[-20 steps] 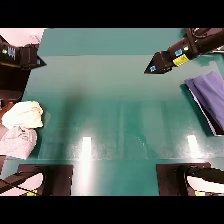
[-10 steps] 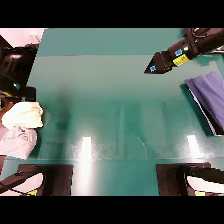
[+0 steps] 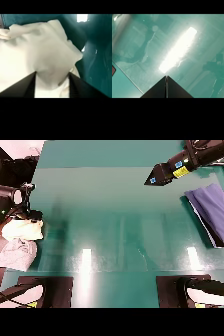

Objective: Fold the shirts.

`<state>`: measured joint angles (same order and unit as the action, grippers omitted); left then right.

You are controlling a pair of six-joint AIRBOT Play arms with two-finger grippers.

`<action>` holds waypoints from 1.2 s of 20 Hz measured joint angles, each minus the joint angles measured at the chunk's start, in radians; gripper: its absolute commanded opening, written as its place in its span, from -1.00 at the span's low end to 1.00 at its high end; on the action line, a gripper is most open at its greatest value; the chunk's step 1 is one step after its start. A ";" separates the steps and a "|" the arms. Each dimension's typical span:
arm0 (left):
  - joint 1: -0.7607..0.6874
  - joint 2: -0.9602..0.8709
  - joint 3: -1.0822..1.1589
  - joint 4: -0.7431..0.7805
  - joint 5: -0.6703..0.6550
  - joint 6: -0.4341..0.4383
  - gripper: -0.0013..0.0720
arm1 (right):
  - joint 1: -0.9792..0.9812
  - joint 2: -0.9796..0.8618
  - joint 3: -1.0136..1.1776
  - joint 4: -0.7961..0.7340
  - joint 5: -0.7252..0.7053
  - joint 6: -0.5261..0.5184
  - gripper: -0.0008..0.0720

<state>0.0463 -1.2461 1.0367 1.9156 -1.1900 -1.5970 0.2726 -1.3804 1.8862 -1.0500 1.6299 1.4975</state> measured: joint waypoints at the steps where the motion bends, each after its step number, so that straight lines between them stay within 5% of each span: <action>1: 0.000 -0.003 -0.003 0.004 0.010 -0.005 -0.88 | 0.000 0.000 0.000 0.000 0.000 0.000 -0.92; 9: -0.002 0.062 0.149 -0.089 0.005 0.013 -0.90 | -0.012 0.020 0.001 0.000 -0.026 0.000 -0.92; 12: -0.002 0.147 0.318 -0.307 -0.030 0.108 -0.90 | -0.057 0.053 0.001 0.001 -0.071 0.000 -0.92; 18: -0.008 0.218 0.629 -0.981 -0.151 0.292 -0.91 | -0.174 0.100 0.002 0.003 -0.126 0.000 -0.92; 24: -0.195 0.153 0.721 -1.138 -0.124 0.366 -0.90 | -0.215 0.109 0.002 0.004 -0.135 0.000 -0.92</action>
<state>-0.1482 -1.0927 1.7580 0.7780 -1.3136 -1.2312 0.0578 -1.2713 1.8877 -1.0462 1.4948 1.4979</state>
